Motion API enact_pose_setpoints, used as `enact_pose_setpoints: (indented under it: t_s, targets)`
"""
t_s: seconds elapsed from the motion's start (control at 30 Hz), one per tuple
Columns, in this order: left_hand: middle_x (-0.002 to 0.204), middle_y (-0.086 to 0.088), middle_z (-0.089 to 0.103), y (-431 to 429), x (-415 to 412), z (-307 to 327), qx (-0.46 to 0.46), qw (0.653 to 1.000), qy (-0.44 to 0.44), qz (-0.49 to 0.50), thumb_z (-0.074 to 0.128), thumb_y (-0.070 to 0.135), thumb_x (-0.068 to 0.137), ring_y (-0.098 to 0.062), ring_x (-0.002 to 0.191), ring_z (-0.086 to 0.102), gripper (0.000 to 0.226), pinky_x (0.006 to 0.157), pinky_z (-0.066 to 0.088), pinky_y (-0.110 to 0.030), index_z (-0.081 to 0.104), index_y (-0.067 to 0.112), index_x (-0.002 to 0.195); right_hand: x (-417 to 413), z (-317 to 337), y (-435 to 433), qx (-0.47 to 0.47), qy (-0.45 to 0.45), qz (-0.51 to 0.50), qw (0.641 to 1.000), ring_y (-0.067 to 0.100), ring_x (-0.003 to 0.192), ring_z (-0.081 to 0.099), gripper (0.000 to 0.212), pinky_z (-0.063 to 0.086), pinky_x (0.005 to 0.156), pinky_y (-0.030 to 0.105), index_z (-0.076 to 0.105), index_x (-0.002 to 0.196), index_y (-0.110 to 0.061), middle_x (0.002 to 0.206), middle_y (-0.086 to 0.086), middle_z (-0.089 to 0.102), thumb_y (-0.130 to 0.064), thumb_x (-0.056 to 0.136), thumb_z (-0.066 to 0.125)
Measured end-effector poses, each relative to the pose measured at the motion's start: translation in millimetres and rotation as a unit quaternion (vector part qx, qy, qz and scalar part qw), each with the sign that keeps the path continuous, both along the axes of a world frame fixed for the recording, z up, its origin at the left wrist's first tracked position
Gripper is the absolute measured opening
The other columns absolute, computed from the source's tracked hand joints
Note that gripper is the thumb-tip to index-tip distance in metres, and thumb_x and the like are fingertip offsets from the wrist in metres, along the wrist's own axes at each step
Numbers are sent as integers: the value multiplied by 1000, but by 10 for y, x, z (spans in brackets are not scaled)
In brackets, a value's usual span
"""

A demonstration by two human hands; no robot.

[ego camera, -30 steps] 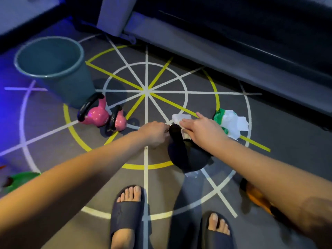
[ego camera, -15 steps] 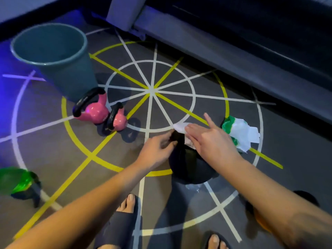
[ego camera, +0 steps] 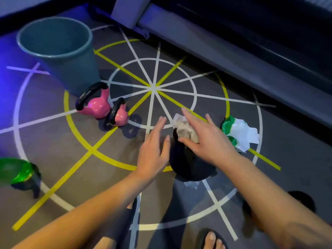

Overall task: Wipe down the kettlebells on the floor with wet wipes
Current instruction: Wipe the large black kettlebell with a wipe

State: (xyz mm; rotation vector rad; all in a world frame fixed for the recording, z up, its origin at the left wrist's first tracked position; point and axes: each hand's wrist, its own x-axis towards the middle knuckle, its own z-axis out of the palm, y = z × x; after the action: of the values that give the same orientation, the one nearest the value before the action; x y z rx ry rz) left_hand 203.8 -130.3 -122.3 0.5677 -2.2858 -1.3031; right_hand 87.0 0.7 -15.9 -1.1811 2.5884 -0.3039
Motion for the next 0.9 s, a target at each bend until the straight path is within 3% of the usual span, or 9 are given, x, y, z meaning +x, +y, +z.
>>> enact_pose_setpoints:
  t_s: [0.07,0.2,0.3,0.4,0.57,0.67,0.77,0.9]
  targets:
    - [162,4,38,84,-48,64,-29,998,46,-40,52,21,105,-6,149,34,52,120,31,-25,41,17,156,-16,99,180,33,17,-47,998,18,152,22,89,19,123,39,3,163,-33,163,-11,35,-55,97,58]
    - [163,-5,37,262,-299,32,-113,987,41,-104,43,33,108,-10,153,29,53,125,27,-35,41,6,154,-14,-135,409,71,54,-83,993,25,147,39,98,27,123,45,20,161,-15,162,4,37,-74,88,47]
    - [152,-4,53,245,-496,17,-166,982,39,-83,44,38,107,-13,144,46,49,119,36,-45,55,9,145,-73,-336,434,42,90,-86,991,27,135,54,85,50,102,43,35,155,-15,154,4,49,-59,88,64]
    - [145,0,60,146,-545,14,-143,982,75,-97,54,33,105,-9,136,54,41,115,43,-40,63,11,139,-91,-377,452,32,125,-79,988,21,138,52,84,56,92,39,35,156,-16,159,3,43,-48,87,72]
    - [147,1,57,-114,-399,-128,-156,973,100,-135,58,14,103,-5,137,51,39,115,40,-24,60,8,141,-181,-460,487,-11,146,-36,989,26,140,50,76,44,110,46,44,152,-12,158,6,44,-37,86,73]
    - [144,0,59,-202,-363,-196,-128,982,77,-119,61,11,101,-2,134,52,40,112,41,-18,60,7,141,-324,-459,510,-47,86,-3,995,22,150,35,66,29,123,49,52,148,-22,160,2,41,-41,88,71]
    - [145,2,56,-246,-312,-297,-135,981,60,-129,64,5,98,2,132,50,47,110,43,-20,56,8,144,-315,-386,481,-43,40,-19,998,16,155,21,78,19,127,44,36,157,-30,165,-5,30,-45,89,72]
    - [143,1,57,-118,-337,-236,-145,982,88,-88,60,19,101,-6,130,55,42,107,48,-28,60,7,141,-260,-305,453,5,49,-71,996,14,152,28,83,27,121,34,25,160,-36,165,-10,30,-46,90,69]
